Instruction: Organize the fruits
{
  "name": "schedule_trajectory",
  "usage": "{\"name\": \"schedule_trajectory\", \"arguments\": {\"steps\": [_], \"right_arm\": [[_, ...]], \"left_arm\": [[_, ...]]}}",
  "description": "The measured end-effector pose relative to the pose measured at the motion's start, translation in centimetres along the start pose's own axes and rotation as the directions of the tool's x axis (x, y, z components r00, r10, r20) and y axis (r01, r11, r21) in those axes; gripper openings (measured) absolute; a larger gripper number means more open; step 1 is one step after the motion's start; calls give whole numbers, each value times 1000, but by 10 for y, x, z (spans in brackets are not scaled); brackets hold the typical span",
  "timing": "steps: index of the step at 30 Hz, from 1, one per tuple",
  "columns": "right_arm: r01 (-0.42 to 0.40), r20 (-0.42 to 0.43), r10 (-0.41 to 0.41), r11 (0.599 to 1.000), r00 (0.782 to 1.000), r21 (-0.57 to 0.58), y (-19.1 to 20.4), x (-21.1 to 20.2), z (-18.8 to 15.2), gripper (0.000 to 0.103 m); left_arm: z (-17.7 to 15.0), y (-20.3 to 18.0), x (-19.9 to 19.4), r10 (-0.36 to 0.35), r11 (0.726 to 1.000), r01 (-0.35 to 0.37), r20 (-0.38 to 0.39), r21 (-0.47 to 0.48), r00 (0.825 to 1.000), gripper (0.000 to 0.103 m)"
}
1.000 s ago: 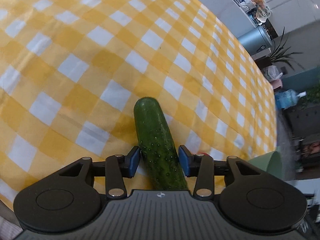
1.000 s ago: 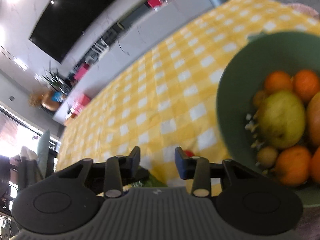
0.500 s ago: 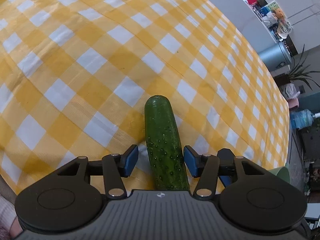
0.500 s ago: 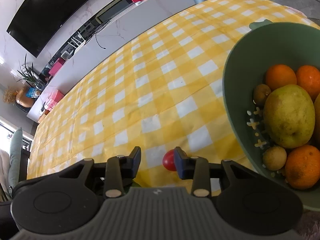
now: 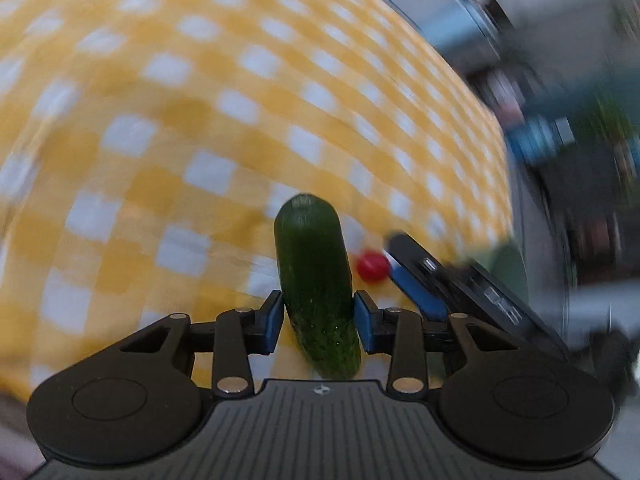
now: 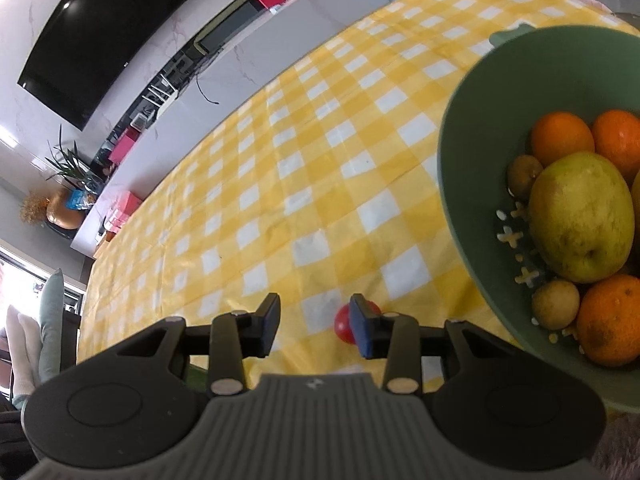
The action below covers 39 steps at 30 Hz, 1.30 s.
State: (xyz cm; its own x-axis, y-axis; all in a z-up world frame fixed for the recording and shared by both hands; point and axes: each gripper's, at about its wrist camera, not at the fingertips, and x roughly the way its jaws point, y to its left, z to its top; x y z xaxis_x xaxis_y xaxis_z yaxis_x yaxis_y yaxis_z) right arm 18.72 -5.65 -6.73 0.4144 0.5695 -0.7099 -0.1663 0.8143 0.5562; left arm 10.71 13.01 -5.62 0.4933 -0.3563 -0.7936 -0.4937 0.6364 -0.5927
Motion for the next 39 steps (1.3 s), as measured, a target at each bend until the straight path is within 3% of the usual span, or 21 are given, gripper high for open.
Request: {"name": "schedule_trajectory", "arguments": {"steps": [4,7,12,16,18,21,23,25,26,29,34,39], "right_arm": [[13,-3,-13,1000,1000,6,0,1,1,36],[57,0,-57,998,998,-14,6,2,1,38],[144,33,-142,988,989,-63,16,5,-3,38],[169,50,-166,984,985,-49,16,5,-3,40],[145,46,-144,989,988,-21,12,4,-2,42],[130,42,-130,992,991,4,9,4,-2,44],[133,43,-133,991,990,1,10,4,-2,45],[128,42,-128,992,991,2,11,4,-2,47],[126,42,-126,992,991,3,10,4,-2,47],[123,41,-123,992,992,3,9,3,-3,47],[119,29,-118,993,993,-23,10,5,-3,50],[92,18,-91,994,996,-65,13,3,-3,52]], "left_arm": [[26,-9,5,45,995,-37,-81,95,996,42],[36,-26,17,125,978,-116,-41,171,991,43],[37,-29,41,208,967,-206,5,151,978,44],[25,-33,37,222,956,-232,72,182,972,44],[16,-34,32,236,941,-256,111,222,965,54],[4,-27,35,215,951,-219,40,218,976,63],[-10,-25,35,192,954,-202,64,221,979,64],[-17,-27,35,199,951,-220,113,217,973,58],[-18,-26,34,183,961,-204,122,188,975,48],[-22,-22,29,171,968,-194,144,160,975,47],[-35,-27,11,240,930,-277,170,243,956,45],[-30,-9,-6,247,924,-273,125,267,961,41]]}}
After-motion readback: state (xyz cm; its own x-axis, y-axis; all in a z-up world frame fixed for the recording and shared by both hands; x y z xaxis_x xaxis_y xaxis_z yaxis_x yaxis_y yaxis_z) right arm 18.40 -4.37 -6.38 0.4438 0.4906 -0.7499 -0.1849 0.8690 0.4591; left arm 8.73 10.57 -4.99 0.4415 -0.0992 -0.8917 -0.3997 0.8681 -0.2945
